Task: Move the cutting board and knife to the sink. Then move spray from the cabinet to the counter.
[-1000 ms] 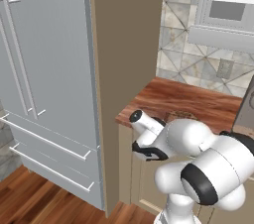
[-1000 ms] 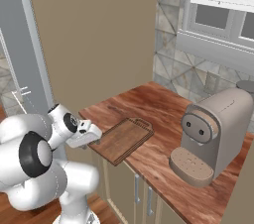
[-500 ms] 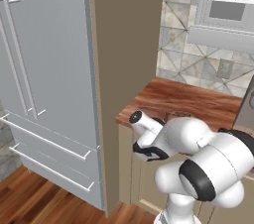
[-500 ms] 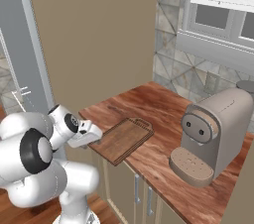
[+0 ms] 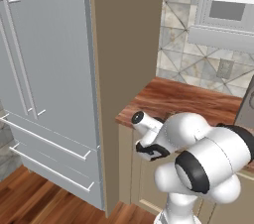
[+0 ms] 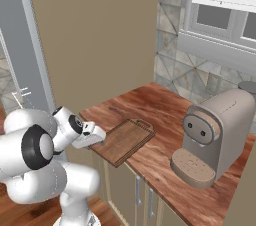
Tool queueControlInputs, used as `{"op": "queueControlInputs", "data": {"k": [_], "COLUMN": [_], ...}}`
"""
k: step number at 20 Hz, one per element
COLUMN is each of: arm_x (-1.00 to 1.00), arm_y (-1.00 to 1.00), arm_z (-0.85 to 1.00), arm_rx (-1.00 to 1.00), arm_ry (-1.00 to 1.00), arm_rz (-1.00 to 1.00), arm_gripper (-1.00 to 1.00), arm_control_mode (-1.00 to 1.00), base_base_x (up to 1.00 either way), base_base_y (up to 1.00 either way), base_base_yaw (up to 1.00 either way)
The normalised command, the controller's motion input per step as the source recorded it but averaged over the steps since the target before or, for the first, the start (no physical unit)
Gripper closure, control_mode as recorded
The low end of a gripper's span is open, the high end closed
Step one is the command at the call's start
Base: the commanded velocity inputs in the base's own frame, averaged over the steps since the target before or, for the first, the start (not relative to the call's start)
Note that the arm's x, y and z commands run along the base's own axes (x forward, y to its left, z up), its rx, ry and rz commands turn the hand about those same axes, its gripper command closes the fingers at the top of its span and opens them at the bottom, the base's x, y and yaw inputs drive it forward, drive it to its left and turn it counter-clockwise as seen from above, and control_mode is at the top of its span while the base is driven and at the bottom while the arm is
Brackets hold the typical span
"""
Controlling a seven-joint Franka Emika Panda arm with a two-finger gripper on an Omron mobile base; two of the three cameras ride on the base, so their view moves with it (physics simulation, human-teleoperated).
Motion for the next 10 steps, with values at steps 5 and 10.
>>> {"op": "queueControlInputs", "data": {"k": [5, 10], "arm_x": [0.0, 0.0], "arm_y": [-0.12, -0.15], "arm_z": [-0.22, -0.13], "arm_rx": [0.0, 0.0], "arm_ry": [-0.02, 0.0], "arm_rz": [0.0, 0.0], "arm_gripper": [-1.0, 1.0], "arm_control_mode": [-1.0, -1.0], "base_base_x": [0.0, 0.0], "base_base_y": [0.0, 0.0], "base_base_yaw": [0.0, 0.0]}}
